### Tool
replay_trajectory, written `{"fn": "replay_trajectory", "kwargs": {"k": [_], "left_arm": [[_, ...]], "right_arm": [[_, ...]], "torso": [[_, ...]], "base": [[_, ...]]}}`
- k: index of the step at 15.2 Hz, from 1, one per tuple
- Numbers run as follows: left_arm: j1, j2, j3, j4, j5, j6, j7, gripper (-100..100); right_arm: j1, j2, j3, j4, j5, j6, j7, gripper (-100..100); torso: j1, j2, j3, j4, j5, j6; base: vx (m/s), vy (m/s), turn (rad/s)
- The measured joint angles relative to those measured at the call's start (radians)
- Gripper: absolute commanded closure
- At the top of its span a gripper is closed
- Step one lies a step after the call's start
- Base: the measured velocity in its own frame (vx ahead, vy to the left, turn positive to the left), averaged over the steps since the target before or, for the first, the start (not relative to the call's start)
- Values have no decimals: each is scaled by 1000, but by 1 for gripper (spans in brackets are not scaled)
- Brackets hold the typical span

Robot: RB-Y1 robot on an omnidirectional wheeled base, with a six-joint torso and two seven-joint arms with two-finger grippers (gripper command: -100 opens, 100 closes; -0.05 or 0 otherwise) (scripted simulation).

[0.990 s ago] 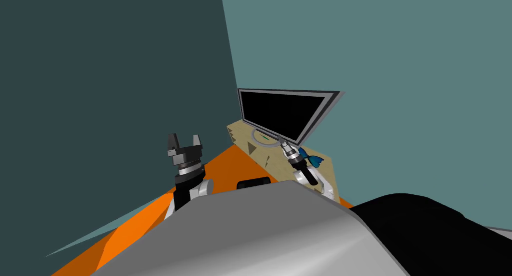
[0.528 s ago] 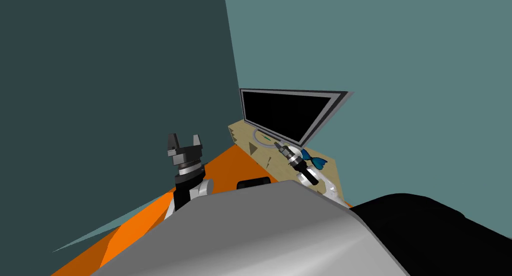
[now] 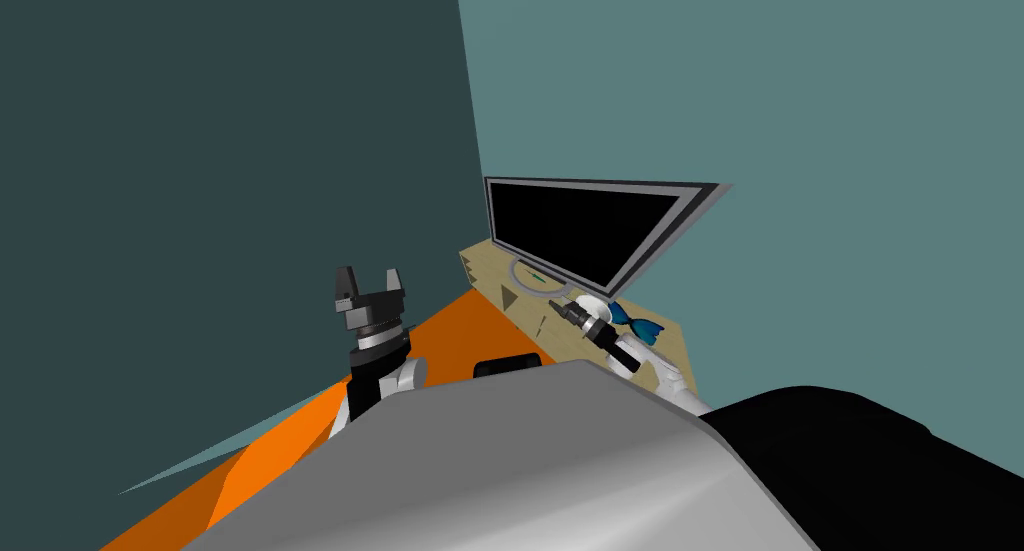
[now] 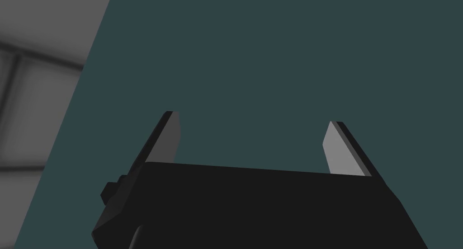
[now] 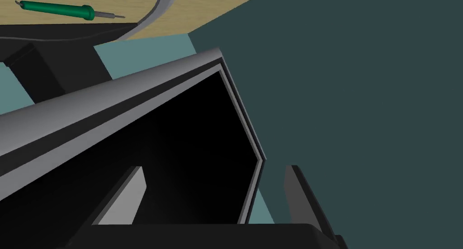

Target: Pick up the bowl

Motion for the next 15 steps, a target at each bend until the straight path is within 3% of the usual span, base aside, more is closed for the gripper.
{"fn": "replay_trajectory", "kwargs": {"k": [7, 10, 15], "left_arm": [[0, 0, 0, 0, 0, 0, 0, 0], [0, 0, 0, 0, 0, 0, 0, 0], [0, 0, 0, 0, 0, 0, 0, 0]], "right_arm": [[-27, -107, 56, 111, 123, 33, 20, -100], [-24, -126, 66, 166, 166, 22, 43, -100], [-30, -201, 102, 256, 259, 35, 68, -100]], "torso": [[-1, 0, 0, 0, 0, 0], [0, 1, 0, 0, 0, 0], [0, 0, 0, 0, 0, 0]], "base": [[37, 23, 29], [34, 24, 32], [45, 22, 36]]}}
